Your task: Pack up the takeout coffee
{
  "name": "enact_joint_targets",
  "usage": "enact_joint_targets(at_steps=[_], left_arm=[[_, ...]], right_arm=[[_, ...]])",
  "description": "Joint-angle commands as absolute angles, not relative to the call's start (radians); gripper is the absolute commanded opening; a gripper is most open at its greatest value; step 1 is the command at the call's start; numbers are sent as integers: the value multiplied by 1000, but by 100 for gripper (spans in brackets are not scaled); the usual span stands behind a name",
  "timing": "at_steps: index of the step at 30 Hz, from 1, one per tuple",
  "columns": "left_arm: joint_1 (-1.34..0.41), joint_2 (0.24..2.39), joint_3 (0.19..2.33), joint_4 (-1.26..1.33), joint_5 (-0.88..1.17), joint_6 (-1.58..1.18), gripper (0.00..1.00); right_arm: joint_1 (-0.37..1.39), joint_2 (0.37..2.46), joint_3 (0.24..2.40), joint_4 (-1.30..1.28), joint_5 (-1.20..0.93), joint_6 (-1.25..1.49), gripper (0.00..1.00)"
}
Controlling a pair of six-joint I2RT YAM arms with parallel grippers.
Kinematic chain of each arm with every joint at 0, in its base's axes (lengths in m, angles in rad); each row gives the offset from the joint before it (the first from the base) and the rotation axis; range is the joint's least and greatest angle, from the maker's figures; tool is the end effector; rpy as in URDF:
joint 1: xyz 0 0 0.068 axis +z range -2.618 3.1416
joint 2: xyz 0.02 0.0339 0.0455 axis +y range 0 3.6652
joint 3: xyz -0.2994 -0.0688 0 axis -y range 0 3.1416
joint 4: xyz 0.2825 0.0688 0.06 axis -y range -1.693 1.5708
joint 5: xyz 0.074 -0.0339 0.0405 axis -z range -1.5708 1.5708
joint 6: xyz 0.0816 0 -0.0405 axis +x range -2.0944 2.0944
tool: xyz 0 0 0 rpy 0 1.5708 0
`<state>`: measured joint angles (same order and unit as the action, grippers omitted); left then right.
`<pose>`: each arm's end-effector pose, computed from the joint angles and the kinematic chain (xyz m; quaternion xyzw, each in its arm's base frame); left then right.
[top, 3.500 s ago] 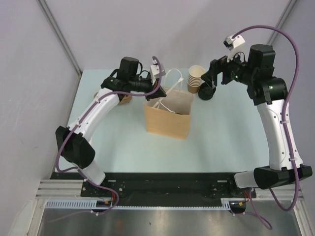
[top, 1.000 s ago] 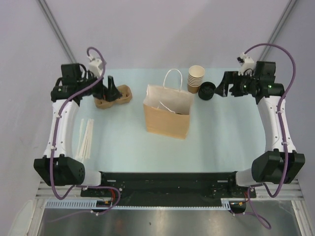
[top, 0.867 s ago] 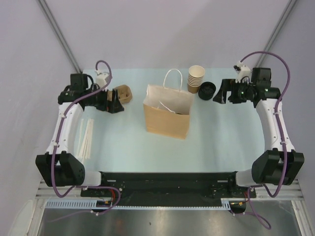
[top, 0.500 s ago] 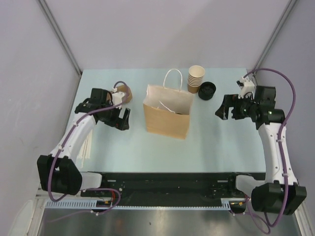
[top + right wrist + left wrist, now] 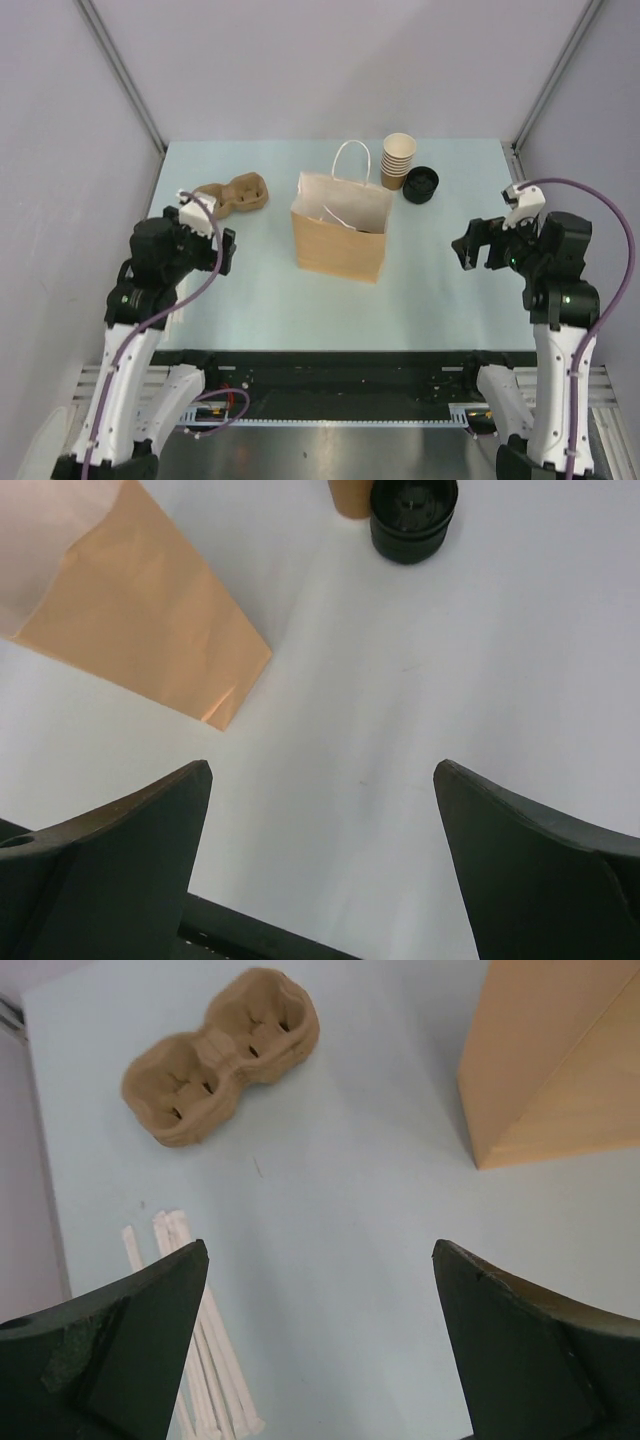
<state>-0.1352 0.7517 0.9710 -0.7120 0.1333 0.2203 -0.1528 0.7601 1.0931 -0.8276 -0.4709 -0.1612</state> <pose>0.1971 -0.0378 0.3647 0.1851 0.8368 -0.0353 0.5141 0.1831 0.0093 0.3992 -0.1231 0.8345 0.1199 0.5236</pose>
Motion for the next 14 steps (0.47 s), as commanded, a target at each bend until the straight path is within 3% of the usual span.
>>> enact_joint_targets(at_steps=[1,14], left_arm=[[-133,634,905,-646,48,216,99],[-133,387,870,-623,-130,221,99]], right_arm=[[-158,648,1095,-861,-445,-206,100],[-156,408,999,-831,-491,-253,100]])
